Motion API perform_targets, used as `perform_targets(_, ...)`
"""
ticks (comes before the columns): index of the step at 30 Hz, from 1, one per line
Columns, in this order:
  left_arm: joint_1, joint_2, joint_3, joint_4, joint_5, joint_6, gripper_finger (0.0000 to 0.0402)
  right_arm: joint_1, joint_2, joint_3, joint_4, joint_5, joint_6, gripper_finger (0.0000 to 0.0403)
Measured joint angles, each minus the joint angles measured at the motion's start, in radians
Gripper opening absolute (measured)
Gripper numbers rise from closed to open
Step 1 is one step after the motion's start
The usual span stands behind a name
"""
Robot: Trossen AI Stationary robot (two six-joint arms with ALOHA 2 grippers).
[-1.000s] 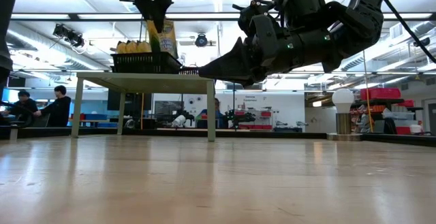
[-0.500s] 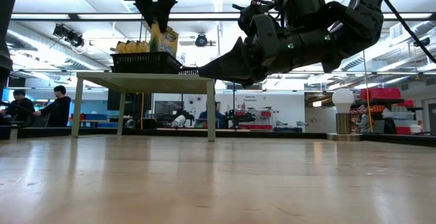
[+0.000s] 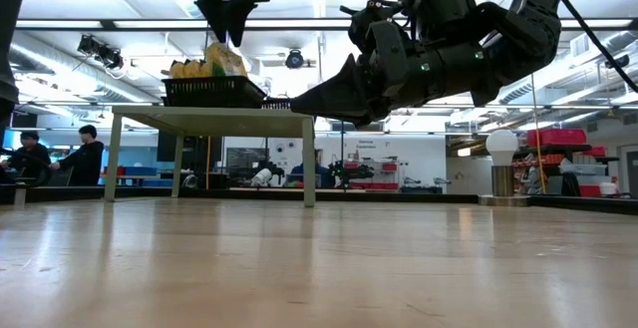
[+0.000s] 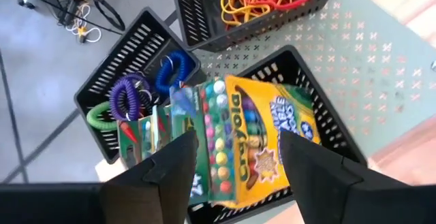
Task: Pick & Place Office Desk Supplies
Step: Return to Home Position
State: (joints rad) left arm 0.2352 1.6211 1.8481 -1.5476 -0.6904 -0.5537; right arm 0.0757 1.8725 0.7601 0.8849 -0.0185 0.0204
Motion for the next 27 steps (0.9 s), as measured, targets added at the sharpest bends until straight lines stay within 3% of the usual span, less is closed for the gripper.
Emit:
perform_targets(6, -0.004, 0.000, 0.000, -0.024, -0.022, 0.028, 0.0195, 0.000, 0.000, 0.000, 0.000, 0.000, 0.000, 0.0011)
perform_targets(12, -0.048, -0.009, 0.001, -0.021, -0.106, 0.085, 0.0142, 0.000, 0.000, 0.000, 0.000, 0.000, 0.000, 0.0011)
perform_targets(21, -0.203, -0.095, -0.004, 0.021, -0.236, 0.077, 0.0061, 0.001, -0.021, -0.013, -0.025, 0.018, -0.011, 0.0006)
perform_targets(24, -0.286, -0.170, -0.096, 0.150, -0.262, 0.135, 0.0039, 0.002, -0.077, -0.051, -0.028, 0.047, -0.035, 0.0004)
perform_targets(27, -0.351, -0.279, -0.296, 0.383, -0.251, 0.241, 0.0017, 0.002, -0.144, -0.108, -0.029, 0.092, -0.046, 0.0004)
